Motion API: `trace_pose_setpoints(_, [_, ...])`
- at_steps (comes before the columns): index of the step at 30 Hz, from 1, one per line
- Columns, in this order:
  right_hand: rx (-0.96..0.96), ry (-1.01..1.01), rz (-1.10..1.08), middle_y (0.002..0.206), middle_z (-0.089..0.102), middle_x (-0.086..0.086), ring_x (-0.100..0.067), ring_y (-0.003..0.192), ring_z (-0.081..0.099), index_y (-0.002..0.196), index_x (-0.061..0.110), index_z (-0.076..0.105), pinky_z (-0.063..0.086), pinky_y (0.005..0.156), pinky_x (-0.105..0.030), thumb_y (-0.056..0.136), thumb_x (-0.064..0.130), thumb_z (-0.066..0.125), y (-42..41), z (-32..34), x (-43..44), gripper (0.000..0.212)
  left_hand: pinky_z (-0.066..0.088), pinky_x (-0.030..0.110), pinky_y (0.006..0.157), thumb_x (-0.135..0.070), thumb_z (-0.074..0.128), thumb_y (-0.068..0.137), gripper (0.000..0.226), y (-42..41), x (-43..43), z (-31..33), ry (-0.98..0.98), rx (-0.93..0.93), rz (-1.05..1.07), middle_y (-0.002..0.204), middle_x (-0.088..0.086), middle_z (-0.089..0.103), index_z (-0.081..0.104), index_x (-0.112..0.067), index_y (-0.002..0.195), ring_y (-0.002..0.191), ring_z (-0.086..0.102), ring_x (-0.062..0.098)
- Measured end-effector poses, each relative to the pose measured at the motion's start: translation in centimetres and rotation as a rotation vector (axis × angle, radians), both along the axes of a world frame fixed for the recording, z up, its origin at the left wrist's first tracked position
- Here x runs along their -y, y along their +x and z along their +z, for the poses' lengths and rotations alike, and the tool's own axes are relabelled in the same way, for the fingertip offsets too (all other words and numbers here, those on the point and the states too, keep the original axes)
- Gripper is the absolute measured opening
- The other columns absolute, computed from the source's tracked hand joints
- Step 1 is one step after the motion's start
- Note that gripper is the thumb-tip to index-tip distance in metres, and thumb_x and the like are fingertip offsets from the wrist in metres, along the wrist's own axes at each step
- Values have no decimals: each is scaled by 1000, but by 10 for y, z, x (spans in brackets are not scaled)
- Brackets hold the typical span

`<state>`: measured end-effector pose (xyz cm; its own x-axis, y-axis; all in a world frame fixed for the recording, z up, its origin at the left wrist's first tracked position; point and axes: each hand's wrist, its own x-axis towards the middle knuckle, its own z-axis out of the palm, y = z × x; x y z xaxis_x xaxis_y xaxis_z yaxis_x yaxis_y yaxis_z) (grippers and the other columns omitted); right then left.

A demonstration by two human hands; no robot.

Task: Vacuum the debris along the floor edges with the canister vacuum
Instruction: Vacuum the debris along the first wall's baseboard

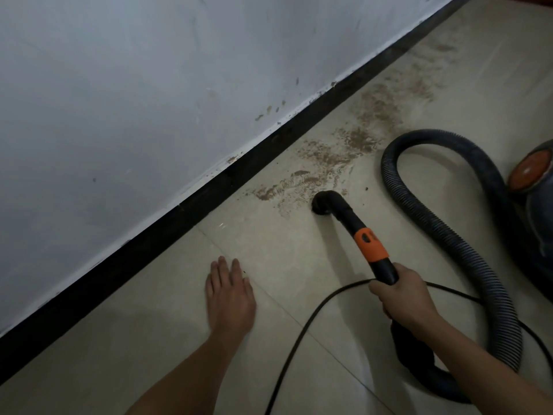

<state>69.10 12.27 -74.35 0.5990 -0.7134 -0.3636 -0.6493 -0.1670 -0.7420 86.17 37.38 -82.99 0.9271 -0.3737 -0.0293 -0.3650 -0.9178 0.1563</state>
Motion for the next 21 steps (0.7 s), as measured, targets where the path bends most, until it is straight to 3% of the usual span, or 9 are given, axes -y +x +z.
trace_pose_setpoints(3, [6, 102, 89, 53, 53, -7, -21, 39, 49, 85, 6, 56, 43, 42, -30, 77, 5, 69, 14, 0, 1, 16, 22, 43, 116, -33, 26, 97, 55, 0, -1, -2, -10, -2, 17, 153, 19, 33, 39, -10, 146, 143, 26, 32])
trace_pose_setpoints(7, [28, 45, 24, 56, 54, -11, -22, 41, 50, 84, 6, 55, 44, 43, -31, 80, 6, 69, 30, 2, 3, 15, 23, 43, 116, -35, 20, 97, 58, -1, 0, -1, -28, 1, 17, 153, 19, 33, 39, -10, 146, 143, 26, 32])
trace_pose_setpoints(11, [-1, 106, 193, 54, 53, -9, -20, 39, 49, 82, 6, 56, 43, 42, -30, 77, 6, 69, 40, 1, -5, 14, 21, 42, 117, -38, 12, 96, 62, 0, -2, -2, -34, -8, 23, 154, 17, 30, 37, -11, 146, 145, 23, 30])
trace_pose_setpoints(15, [0, -32, 93, 58, 56, -12, -23, 42, 52, 81, 8, 56, 44, 43, -31, 78, 9, 70, 53, -5, -6, 15, 22, 42, 117, -38, 14, 97, 61, 1, 0, -2, -34, -18, 25, 154, 17, 31, 39, -12, 146, 144, 23, 30])
trace_pose_setpoints(21, [26, 10, 138, 57, 56, -12, -25, 44, 53, 80, 11, 56, 47, 46, -38, 75, 12, 70, 92, -9, -9, 15, 20, 42, 118, -38, 12, 97, 61, 1, -1, -3, -46, -27, 29, 156, 16, 28, 37, -13, 147, 146, 20, 29])
